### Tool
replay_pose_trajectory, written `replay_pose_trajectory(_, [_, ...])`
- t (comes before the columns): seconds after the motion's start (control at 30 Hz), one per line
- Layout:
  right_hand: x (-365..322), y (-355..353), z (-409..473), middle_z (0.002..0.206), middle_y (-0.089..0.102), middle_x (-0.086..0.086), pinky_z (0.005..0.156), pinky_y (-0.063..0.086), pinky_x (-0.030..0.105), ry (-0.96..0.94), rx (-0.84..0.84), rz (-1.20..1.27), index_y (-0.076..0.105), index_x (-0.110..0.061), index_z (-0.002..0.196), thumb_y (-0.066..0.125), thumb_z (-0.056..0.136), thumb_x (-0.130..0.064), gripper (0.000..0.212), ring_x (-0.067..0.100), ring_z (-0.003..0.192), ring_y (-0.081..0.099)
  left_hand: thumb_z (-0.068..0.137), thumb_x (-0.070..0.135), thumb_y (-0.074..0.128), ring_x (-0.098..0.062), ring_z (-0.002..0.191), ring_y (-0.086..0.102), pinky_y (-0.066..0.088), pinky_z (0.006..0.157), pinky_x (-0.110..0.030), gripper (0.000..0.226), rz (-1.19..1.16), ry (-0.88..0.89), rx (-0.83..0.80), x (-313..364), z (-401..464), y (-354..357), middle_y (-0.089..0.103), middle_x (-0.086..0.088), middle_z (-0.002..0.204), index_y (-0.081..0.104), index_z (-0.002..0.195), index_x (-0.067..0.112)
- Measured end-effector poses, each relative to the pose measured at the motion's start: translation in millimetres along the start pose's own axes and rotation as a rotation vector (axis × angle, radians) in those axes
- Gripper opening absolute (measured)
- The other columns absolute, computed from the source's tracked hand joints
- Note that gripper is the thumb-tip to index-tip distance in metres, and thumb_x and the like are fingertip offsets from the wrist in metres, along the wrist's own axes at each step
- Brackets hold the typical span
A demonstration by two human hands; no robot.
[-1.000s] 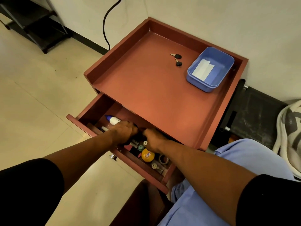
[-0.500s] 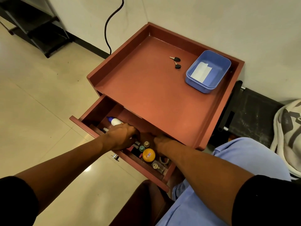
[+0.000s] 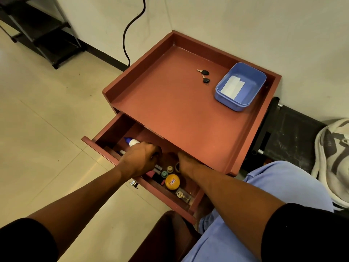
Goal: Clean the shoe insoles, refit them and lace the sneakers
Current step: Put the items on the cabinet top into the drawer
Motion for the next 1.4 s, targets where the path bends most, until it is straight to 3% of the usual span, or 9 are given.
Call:
replay_pose_trajectory(0.2, [-0.4,10.1,7.4,0.150,0.045,0.020,0.115,0.030,0.038,-0.021,-0.030,-0.059,0.042,-0.001,0.148,0.048,0.105,-0.020,0.047,0.033,0.140,0.042,0.091,0.024,0.054,-0.009,0.082,0.071,0.061,0.067,-0.029,0.023,0.027,-0.043,0.145,-2.5,-4.2,-7.1,0.074,0.009,0.096,0.072,0.105,0.025])
replay_pose_trajectory(0.33, [-7.9,6.1,-4.9,0.146,0.051,0.020,0.112,0.037,0.038,-0.006,-0.054,-0.149,0.048,-0.001,0.142,0.050,0.104,-0.020,0.042,0.033,0.134,0.050,0.092,0.025,0.055,-0.009,0.081,0.070,0.048,0.062,-0.017,0.023,0.040,-0.050,0.192,-0.1,-7.2,-13.6,0.074,0.008,0.096,0.073,0.107,0.023])
replay_pose_trajectory(0.43, [-19.5,6.1,-20.6,0.134,0.060,0.018,0.097,0.052,0.038,-0.015,-0.147,-0.265,0.057,0.000,0.132,0.057,0.099,-0.012,0.035,0.032,0.121,0.061,0.090,0.029,0.046,-0.008,0.079,0.069,0.044,0.057,-0.017,0.030,0.058,-0.023,0.238,7.6,-13.1,-21.2,0.074,0.010,0.095,0.073,0.103,0.025])
replay_pose_trajectory(0.6, [-51.0,-17.2,-51.8,0.109,0.067,0.013,0.069,0.052,0.033,-0.161,-0.147,-0.382,0.064,-0.006,0.108,0.067,0.092,-0.016,0.020,0.028,0.094,0.064,0.091,0.033,0.050,-0.007,0.083,0.068,0.054,0.059,-0.029,0.025,0.014,0.027,0.338,15.2,-25.6,-38.6,0.072,0.015,0.094,0.072,0.103,0.029])
replay_pose_trajectory(0.7, [-59.7,-44.5,-62.9,0.085,0.056,0.009,0.064,0.045,0.031,-0.209,-0.074,-0.285,0.054,-0.009,0.080,0.067,0.091,-0.014,0.018,0.026,0.081,0.056,0.092,0.033,0.061,-0.002,0.079,0.066,0.053,0.062,-0.025,0.020,-0.058,0.076,0.462,24.7,-31.7,-66.2,0.073,0.015,0.094,0.075,0.104,0.026])
replay_pose_trajectory(0.83, [-61.3,-95.0,-67.0,0.095,0.064,0.005,0.076,0.057,0.035,-0.305,0.120,-0.093,0.068,-0.016,0.101,0.066,0.086,-0.015,0.015,0.029,0.089,0.064,0.092,0.030,0.062,-0.001,0.072,0.062,0.052,0.063,-0.022,0.019,-0.107,0.121,0.574,41.5,-18.0,-104.3,0.072,0.014,0.094,0.075,0.105,0.024])
replay_pose_trajectory(0.93, [-45.9,-143.4,-56.6,0.090,0.067,0.001,0.074,0.058,0.039,-0.319,0.376,-0.006,0.067,-0.021,0.087,0.062,0.085,-0.017,0.007,0.025,0.084,0.064,0.095,0.033,0.062,-0.001,0.069,0.058,0.049,0.063,-0.026,0.016,-0.104,0.043,0.540,38.3,16.7,-114.5,0.069,0.018,0.097,0.071,0.109,0.031])
replay_pose_trajectory(1.13, [-2.3,-246.4,-12.0,0.092,0.071,0.005,0.075,0.059,0.038,-0.271,0.755,0.090,0.073,-0.015,0.092,0.055,0.083,-0.005,0.022,0.022,0.082,0.065,0.098,0.031,0.064,-0.006,0.076,0.052,0.052,0.074,-0.033,0.022,-0.086,0.040,0.524,55.7,89.9,-124.7,0.071,0.008,0.106,0.071,0.116,0.023])
replay_pose_trajectory(1.4, [22.7,-327.2,55.0,0.110,0.074,0.011,0.085,0.059,0.038,-0.160,0.746,-0.065,0.077,-0.012,0.107,0.073,0.083,-0.009,0.024,0.030,0.097,0.070,0.096,0.018,0.060,-0.019,0.096,0.062,0.047,0.082,-0.030,0.029,-0.108,0.048,0.432,76.8,190.8,-126.0,0.071,-0.001,0.114,0.070,0.123,0.018])
Point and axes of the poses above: each hand's wrist, its own z-axis towards the middle knuckle, its own y-axis out of the palm, x = y × z, the point moved 7 cm from there along z, towards the middle knuckle
